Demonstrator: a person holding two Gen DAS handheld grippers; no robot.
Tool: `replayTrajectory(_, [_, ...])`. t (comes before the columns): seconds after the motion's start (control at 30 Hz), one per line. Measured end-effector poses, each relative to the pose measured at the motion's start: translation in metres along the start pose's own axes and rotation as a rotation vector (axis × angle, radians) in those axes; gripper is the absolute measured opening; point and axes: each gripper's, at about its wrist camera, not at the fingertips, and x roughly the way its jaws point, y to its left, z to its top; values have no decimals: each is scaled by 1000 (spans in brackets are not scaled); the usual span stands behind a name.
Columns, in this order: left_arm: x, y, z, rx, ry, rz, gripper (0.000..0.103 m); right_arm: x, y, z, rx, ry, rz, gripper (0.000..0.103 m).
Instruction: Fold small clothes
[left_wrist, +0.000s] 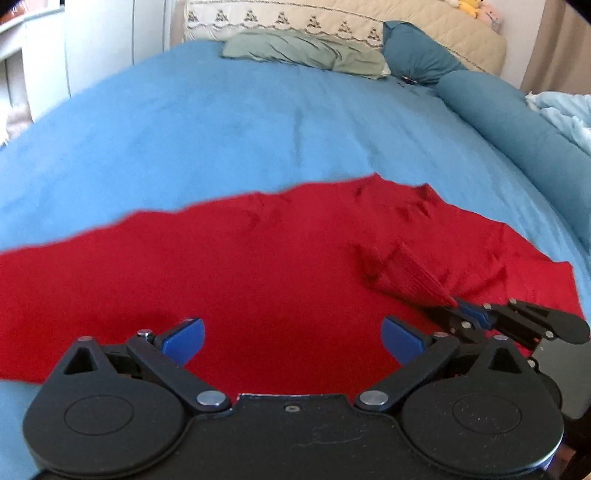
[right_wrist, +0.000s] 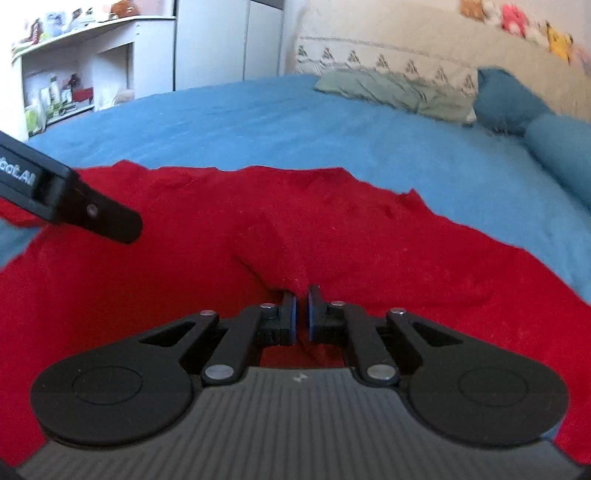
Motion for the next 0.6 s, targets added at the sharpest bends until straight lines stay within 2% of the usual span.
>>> replayTrajectory(0.07, [2, 1, 3, -12, -3, -31, 103, -4, -2, -1, -32, -5, 11, 27])
replayTrajectory(0.17, [4, -10, 4, -11, -8, -78, 103, -11, 10, 2, -108, -3, 72, 55])
replayTrajectory(0.2, [5, -13, 4, -8, -10, -87, 103, -16, 11, 0, -125, -2, 94, 61])
replayTrajectory(0.27, [5, -25, 5, -2, -7, -118, 103, -26, 5, -6, -153, 4, 90, 65])
replayTrajectory(0.43, [25, -59, 5, -23, 11, -185, 101, -64, -17, -19, -135, 20, -7, 76])
replayTrajectory(0.53, [38, -71, 7, -89, 11, -207, 90, -85, -38, -30, -69, 32, -54, 82])
replayTrajectory(0.6, [49, -74, 8, -141, 13, -186, 84, -98, -53, -35, -27, 39, -75, 84])
